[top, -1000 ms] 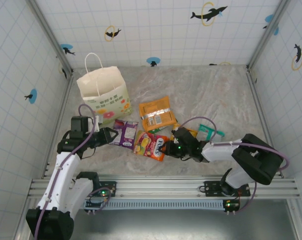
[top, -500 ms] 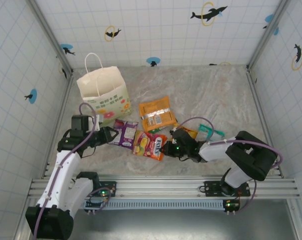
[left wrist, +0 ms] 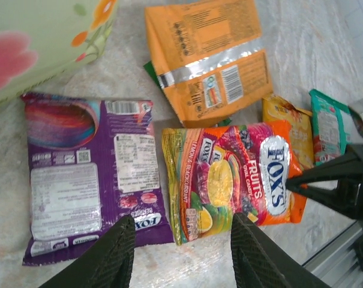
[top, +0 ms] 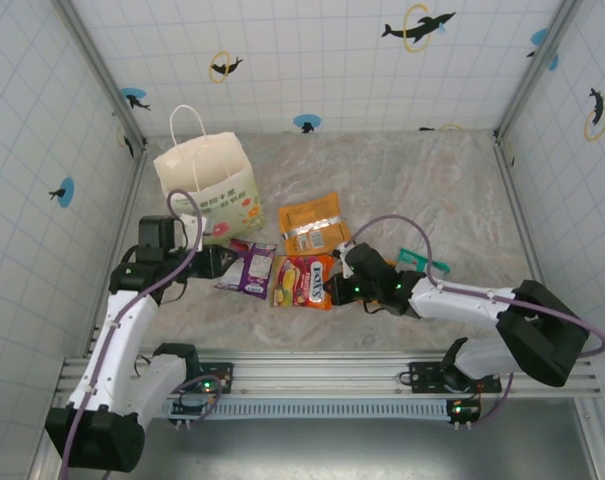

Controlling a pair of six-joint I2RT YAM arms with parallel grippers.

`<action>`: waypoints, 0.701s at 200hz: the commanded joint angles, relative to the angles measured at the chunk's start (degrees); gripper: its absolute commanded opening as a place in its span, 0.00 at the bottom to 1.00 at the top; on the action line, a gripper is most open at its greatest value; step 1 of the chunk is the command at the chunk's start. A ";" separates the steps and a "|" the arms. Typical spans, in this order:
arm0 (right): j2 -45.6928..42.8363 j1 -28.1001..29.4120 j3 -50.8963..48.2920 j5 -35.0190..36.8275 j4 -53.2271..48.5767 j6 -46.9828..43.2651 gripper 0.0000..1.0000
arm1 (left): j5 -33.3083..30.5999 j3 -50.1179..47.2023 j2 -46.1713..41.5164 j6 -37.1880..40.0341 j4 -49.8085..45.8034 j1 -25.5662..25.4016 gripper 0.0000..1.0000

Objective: Place the snacks into the paper bag

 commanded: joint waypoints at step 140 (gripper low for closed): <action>-7.74 -2.56 20.72 -4.01 -22.93 -63.19 0.00 | 11.69 6.83 4.15 34.74 -3.24 -8.13 0.59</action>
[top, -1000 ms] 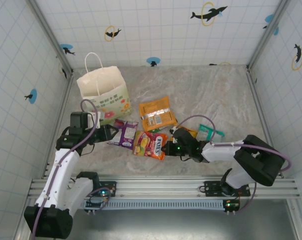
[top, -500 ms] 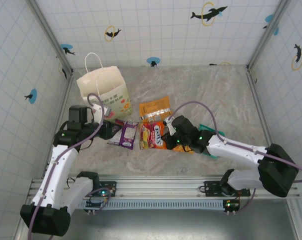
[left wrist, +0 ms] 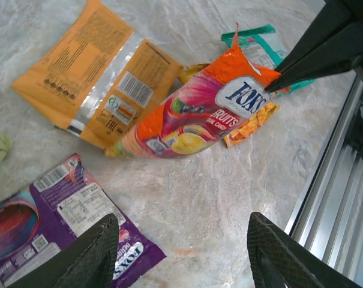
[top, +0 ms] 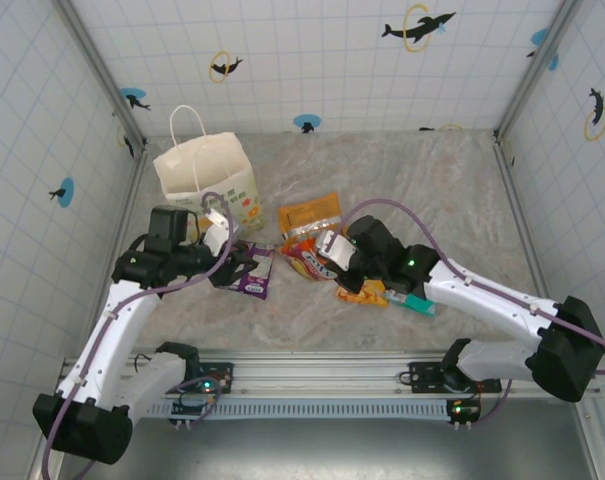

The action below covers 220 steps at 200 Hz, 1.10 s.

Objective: Place the snacks into the paper bag

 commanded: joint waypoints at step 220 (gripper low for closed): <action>2.96 -2.24 14.41 -14.88 3.97 -8.66 0.00 | 5.35 -2.98 5.25 3.28 9.90 -9.86 0.59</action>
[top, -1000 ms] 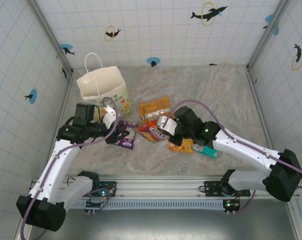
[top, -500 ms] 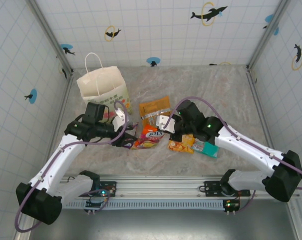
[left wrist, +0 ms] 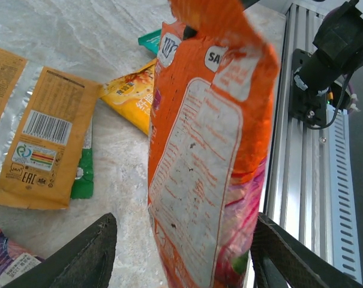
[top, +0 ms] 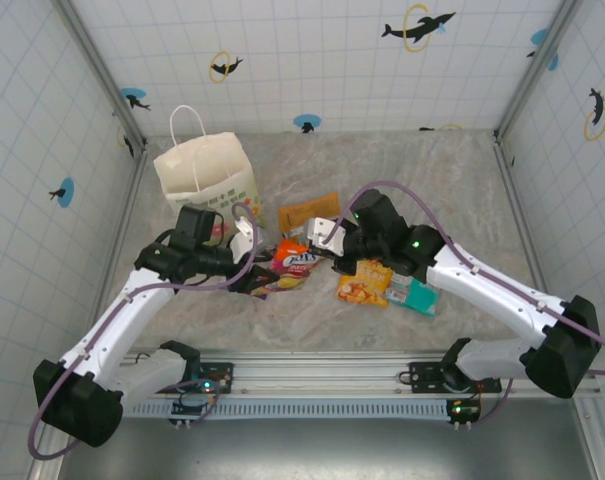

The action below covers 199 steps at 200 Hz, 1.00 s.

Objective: Place the snacks into the paper bag

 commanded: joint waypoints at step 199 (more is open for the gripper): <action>-19.01 -7.62 -21.10 6.92 34.66 34.81 0.51 | -17.14 25.28 6.80 -18.99 13.40 -0.89 0.00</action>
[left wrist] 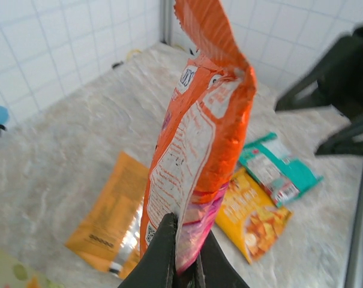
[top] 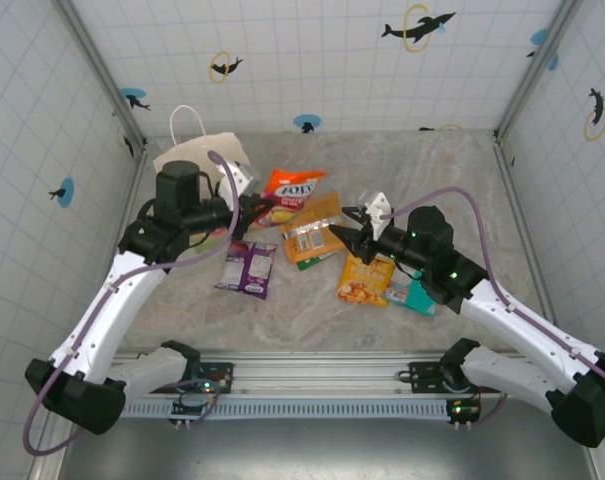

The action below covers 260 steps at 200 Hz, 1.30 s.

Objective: Place the snacks into the paper bag

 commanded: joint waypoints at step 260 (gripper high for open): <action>0.41 1.41 -7.66 -1.40 9.00 10.15 0.49 | -4.27 5.78 3.52 -8.76 15.43 24.67 0.00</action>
